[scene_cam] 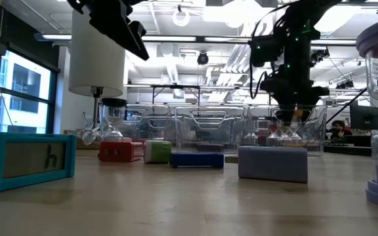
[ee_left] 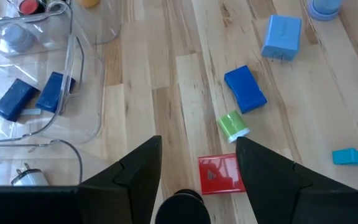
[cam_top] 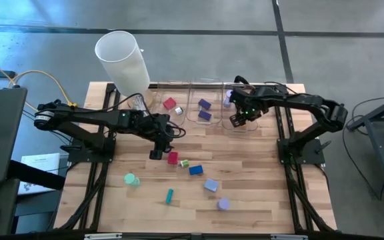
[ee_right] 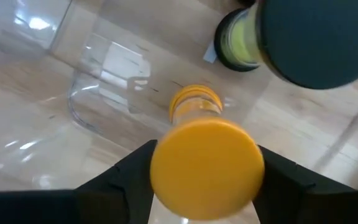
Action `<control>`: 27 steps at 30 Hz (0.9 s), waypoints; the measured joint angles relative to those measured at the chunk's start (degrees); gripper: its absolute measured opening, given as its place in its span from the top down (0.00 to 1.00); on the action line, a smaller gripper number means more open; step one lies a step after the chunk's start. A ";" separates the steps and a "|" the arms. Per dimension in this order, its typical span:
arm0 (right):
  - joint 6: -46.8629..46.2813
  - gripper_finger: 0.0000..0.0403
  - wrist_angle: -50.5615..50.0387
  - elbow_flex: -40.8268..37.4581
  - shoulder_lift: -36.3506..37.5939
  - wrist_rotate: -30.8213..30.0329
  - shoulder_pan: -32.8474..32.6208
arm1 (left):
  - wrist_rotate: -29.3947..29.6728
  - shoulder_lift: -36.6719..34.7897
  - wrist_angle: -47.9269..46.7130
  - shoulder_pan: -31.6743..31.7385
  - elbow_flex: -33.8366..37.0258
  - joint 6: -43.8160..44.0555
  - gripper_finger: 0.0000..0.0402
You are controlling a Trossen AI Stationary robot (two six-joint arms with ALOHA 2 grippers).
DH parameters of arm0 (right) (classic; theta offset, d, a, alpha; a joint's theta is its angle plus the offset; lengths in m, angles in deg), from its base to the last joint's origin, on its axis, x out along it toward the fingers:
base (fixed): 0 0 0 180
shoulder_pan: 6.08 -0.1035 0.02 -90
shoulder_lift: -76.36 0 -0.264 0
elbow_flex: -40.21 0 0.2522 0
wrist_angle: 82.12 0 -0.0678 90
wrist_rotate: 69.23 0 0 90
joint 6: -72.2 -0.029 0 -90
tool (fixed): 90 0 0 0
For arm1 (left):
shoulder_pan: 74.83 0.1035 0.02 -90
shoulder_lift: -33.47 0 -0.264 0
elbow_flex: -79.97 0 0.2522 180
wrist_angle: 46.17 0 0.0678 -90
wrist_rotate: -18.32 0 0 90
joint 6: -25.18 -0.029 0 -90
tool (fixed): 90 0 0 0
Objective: Pick & Place Office items
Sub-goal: Put the yellow hourglass into the right transparent bin
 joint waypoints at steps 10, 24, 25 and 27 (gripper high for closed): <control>-0.19 0.48 -10.97 8.74 0.04 -3.44 -0.81 | 0.01 0.00 0.00 0.00 0.00 1.77 0.51; -2.63 0.50 -16.18 13.84 1.03 -7.82 -5.38 | -0.01 0.00 0.19 0.00 -0.02 3.86 0.51; -2.93 0.50 -16.11 13.84 1.03 -7.84 -5.38 | -0.01 0.00 0.22 0.00 -0.02 3.86 0.51; -3.41 0.51 -16.04 13.84 1.03 -7.89 -5.38 | -0.01 0.00 0.21 0.00 -0.02 4.05 0.51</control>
